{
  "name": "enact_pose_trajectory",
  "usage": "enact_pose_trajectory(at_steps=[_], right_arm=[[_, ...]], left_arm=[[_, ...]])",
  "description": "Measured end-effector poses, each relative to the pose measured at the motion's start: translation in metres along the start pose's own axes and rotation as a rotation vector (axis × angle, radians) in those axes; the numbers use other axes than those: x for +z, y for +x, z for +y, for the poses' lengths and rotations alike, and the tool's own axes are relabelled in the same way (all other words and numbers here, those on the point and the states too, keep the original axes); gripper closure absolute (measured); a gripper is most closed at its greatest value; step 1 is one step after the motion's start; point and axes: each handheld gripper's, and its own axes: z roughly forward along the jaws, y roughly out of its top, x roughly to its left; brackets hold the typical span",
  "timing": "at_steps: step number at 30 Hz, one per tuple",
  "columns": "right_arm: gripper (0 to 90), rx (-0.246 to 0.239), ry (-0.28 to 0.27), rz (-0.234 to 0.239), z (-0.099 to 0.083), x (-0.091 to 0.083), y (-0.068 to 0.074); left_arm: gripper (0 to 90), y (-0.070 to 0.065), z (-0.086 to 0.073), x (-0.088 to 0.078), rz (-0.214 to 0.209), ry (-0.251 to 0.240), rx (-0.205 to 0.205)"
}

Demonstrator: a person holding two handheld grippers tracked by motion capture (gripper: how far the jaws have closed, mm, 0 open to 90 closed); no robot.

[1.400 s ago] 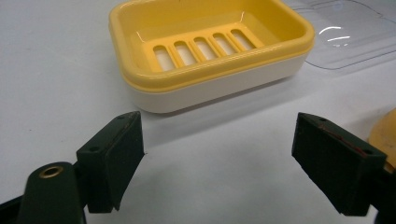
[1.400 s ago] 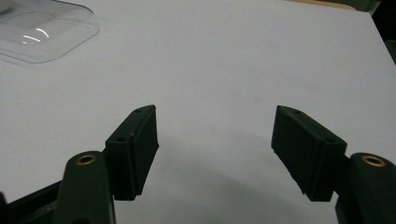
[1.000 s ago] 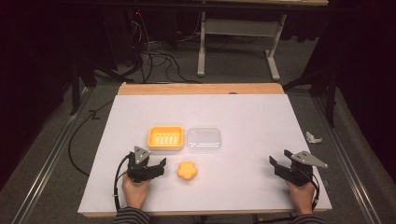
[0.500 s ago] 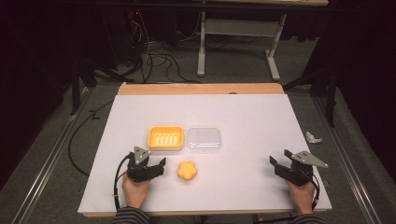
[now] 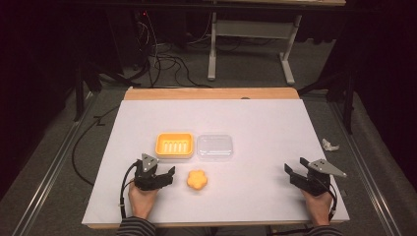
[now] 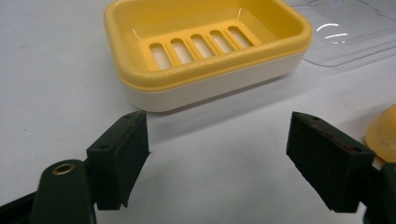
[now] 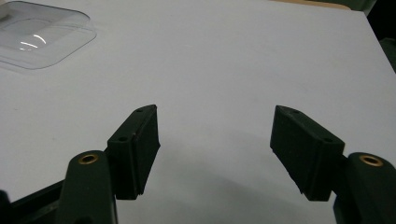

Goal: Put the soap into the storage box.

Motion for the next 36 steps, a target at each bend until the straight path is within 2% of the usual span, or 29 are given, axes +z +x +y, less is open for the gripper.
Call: enact_pose_trajectory(at_steps=[6, 17, 31, 36], right_arm=[[33.3, 0.005, 0.000, 0.003, 0.000, 0.000, 0.000], [33.2, 0.015, -0.002, 0.004, 0.000, 0.000, -0.002], [33.4, 0.016, 0.000, 0.005, 0.000, 0.000, -0.002], [33.4, 0.017, 0.000, 0.005, 0.000, 0.000, -0.002]], left_arm=[[19.9, -0.001, -0.001, -0.001, -0.011, 0.013, 0.009], [18.8, -0.003, 0.001, -0.006, -0.049, 0.000, -0.016], [15.5, -0.009, 0.005, -0.012, -0.077, 0.006, -0.019], [15.2, -0.013, 0.008, -0.015, -0.086, -0.001, -0.006]])
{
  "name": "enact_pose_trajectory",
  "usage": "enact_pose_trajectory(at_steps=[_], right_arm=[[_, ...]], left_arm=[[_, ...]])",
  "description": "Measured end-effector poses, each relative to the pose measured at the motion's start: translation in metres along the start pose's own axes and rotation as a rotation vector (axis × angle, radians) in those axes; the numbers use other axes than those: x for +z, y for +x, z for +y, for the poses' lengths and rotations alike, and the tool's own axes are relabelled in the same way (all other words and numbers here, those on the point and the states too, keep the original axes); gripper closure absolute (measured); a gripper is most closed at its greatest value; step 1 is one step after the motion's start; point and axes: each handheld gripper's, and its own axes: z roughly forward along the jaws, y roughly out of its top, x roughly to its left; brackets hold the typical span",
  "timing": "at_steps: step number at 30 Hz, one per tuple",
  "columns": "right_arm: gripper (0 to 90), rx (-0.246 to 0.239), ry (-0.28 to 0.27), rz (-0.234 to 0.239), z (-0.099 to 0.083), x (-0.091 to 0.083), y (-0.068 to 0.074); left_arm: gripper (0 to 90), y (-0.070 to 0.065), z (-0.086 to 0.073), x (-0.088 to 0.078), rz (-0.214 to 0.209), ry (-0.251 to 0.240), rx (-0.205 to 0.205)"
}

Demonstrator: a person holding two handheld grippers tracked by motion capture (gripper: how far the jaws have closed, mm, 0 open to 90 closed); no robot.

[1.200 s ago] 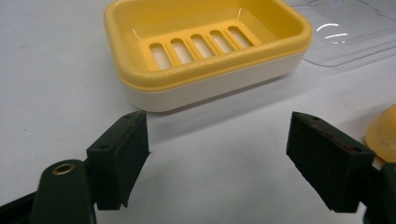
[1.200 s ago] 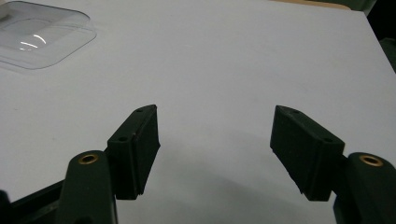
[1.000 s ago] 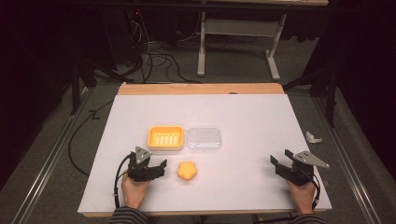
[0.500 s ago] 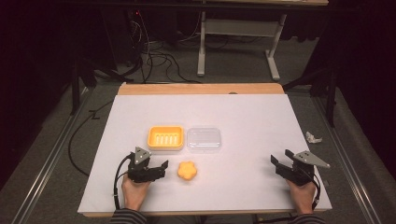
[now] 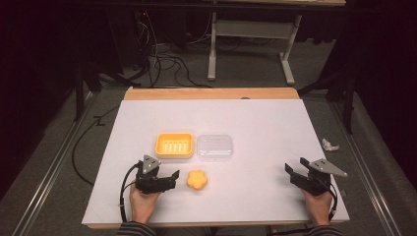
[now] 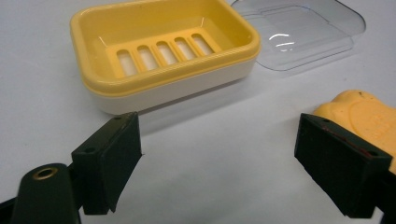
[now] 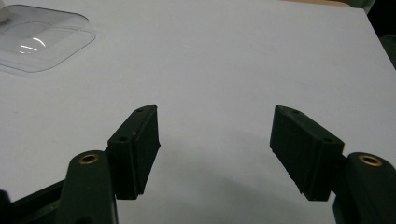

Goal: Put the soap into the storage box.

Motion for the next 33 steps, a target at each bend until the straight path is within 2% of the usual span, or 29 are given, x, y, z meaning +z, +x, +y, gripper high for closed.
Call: enact_pose_trajectory(at_steps=[8, 17, 19, 29, 33], right_arm=[[33.4, 0.004, 0.001, 0.000, 0.000, 0.000, 0.000], [33.5, 0.005, 0.003, -0.002, 0.000, 0.000, 0.000], [33.7, -0.003, -0.005, -0.008, 0.000, 0.000, 0.000], [33.7, 0.001, 0.004, -0.005, 0.000, 0.000, 0.000], [33.6, 0.006, 0.013, -0.004, 0.000, 0.001, 0.000]], left_arm=[[15.5, -0.005, 0.001, -0.001, -0.020, -0.001, 0.008], [14.9, -0.014, 0.009, -0.005, -0.052, -0.010, 0.035], [14.8, -0.018, 0.010, -0.007, -0.068, -0.023, 0.040], [13.2, -0.034, 0.015, -0.006, -0.108, -0.019, 0.071], [12.6, -0.043, 0.020, -0.003, -0.137, 0.008, 0.093]])
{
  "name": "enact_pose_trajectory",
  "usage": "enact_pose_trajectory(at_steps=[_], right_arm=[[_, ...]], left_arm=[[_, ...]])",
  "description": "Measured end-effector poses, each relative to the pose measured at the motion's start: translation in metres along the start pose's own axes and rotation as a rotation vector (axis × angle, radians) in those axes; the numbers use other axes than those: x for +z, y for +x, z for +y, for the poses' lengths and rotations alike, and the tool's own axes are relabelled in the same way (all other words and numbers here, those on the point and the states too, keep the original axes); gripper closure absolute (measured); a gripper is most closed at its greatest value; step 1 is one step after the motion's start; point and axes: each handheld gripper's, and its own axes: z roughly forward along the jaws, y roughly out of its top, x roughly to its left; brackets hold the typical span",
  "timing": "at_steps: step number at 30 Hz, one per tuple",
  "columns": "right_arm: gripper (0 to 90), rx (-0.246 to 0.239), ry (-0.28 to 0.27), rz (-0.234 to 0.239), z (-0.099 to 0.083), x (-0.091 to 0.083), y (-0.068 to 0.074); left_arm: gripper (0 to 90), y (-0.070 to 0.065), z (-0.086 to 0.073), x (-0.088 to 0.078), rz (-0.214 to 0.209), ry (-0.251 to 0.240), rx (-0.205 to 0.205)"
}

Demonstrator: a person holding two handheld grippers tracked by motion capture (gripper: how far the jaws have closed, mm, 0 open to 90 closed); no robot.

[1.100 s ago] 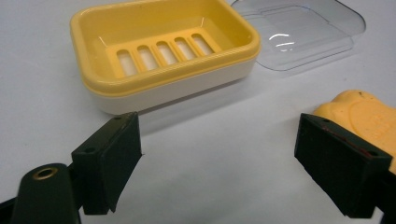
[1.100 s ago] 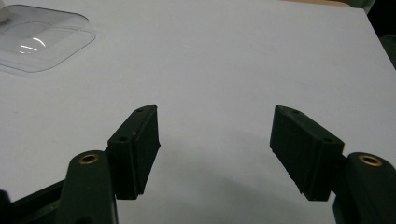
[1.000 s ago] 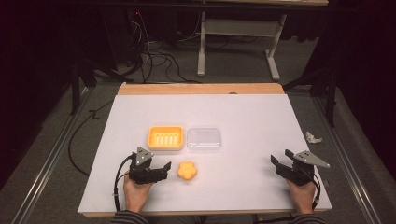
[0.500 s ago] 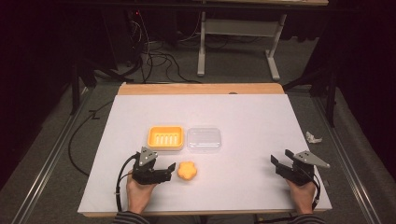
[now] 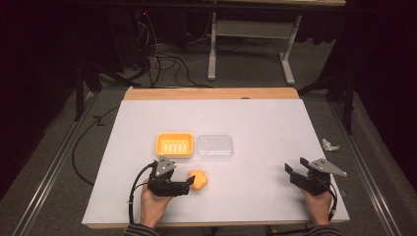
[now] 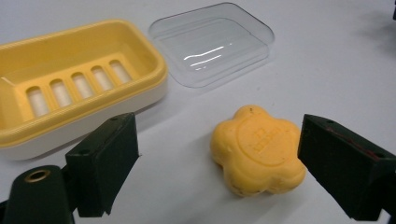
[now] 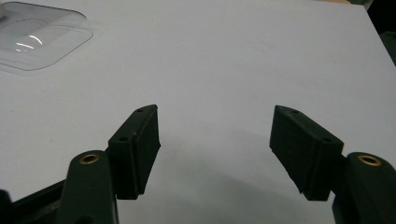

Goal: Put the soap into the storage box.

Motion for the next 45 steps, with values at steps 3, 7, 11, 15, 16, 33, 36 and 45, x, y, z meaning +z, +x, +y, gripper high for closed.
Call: enact_pose_trajectory(at_steps=[3, 7, 11, 15, 16, 33, 36, 45], right_arm=[[33.7, 0.000, 0.001, 0.001, 0.000, 0.000, 0.000], [33.7, -0.001, -0.003, 0.000, 0.000, 0.000, -0.001], [33.6, 0.008, -0.012, 0.000, 0.000, -0.001, -0.001], [33.6, 0.013, -0.012, 0.002, 0.000, -0.001, -0.002], [33.6, 0.015, -0.011, 0.001, 0.000, -0.001, -0.002], [33.3, 0.012, -0.018, 0.002, -0.001, -0.002, -0.001], [33.2, 0.006, -0.021, 0.002, -0.001, -0.002, -0.001], [33.2, 0.007, -0.022, 0.002, -0.001, -0.002, -0.001]], left_arm=[[12.5, -0.005, 0.003, 0.004, -0.014, 0.009, 0.012], [12.5, -0.012, 0.006, 0.010, -0.016, 0.030, 0.044], [12.5, -0.017, 0.004, 0.020, -0.006, 0.069, 0.067], [13.3, -0.021, 0.001, 0.027, -0.002, 0.092, 0.072], [13.3, -0.022, 0.001, 0.028, -0.006, 0.099, 0.070], [14.9, -0.027, -0.005, 0.042, 0.024, 0.126, 0.083], [15.1, -0.028, -0.006, 0.045, 0.027, 0.129, 0.082], [20.2, -0.032, -0.008, 0.053, 0.036, 0.143, 0.094]])
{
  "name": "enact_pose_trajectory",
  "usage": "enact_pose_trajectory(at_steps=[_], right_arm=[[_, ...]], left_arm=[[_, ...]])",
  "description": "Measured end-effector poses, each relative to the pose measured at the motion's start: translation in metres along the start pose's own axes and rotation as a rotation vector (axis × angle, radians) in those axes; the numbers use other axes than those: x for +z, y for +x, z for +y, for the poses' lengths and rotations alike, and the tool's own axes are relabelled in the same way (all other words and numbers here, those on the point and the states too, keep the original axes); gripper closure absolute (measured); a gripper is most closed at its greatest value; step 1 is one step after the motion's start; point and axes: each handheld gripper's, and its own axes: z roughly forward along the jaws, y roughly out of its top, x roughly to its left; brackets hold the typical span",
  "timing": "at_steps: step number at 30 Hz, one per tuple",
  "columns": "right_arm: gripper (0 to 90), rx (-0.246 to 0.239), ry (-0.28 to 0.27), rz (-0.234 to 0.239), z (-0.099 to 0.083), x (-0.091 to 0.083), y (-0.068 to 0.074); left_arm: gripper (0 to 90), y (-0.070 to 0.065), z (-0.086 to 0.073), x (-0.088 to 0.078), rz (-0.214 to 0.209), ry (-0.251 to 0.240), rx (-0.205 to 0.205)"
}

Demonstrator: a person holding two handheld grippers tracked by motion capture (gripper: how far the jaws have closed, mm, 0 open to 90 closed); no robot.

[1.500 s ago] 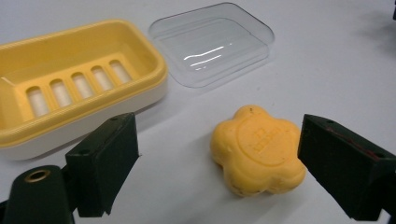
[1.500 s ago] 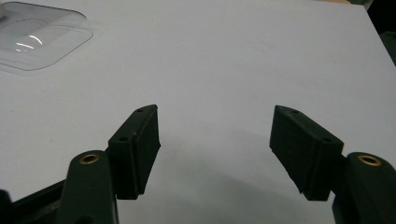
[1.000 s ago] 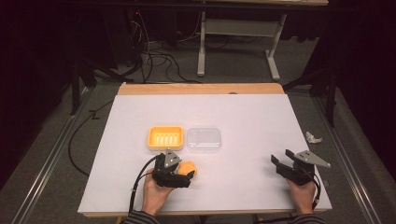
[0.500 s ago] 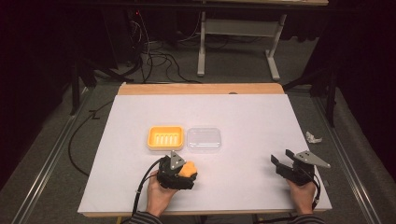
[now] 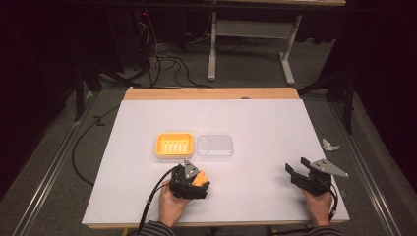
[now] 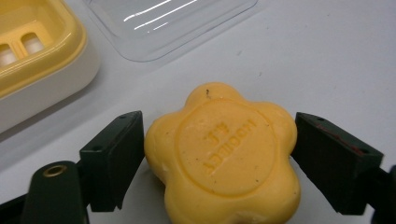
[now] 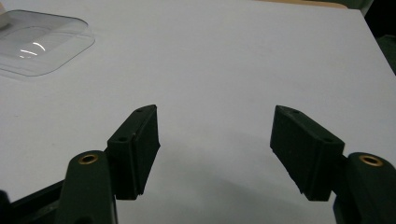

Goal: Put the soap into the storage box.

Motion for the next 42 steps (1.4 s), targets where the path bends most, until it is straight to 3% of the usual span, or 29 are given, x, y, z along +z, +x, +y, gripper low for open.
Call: enact_pose_trajectory(at_steps=[3, 17, 42], right_arm=[[33.2, -0.001, -0.001, 0.000, 0.000, 0.000, 0.000], [32.9, -0.010, 0.011, 0.001, 0.001, 0.001, 0.001], [32.5, -0.010, 0.000, -0.003, 0.000, 0.000, 0.001]], left_arm=[[23.8, -0.002, 0.000, 0.002, 0.021, 0.006, 0.013], [26.0, 0.002, 0.000, 0.002, -0.002, 0.006, 0.017], [26.2, 0.017, 0.006, -0.020, -0.017, -0.047, -0.038]])
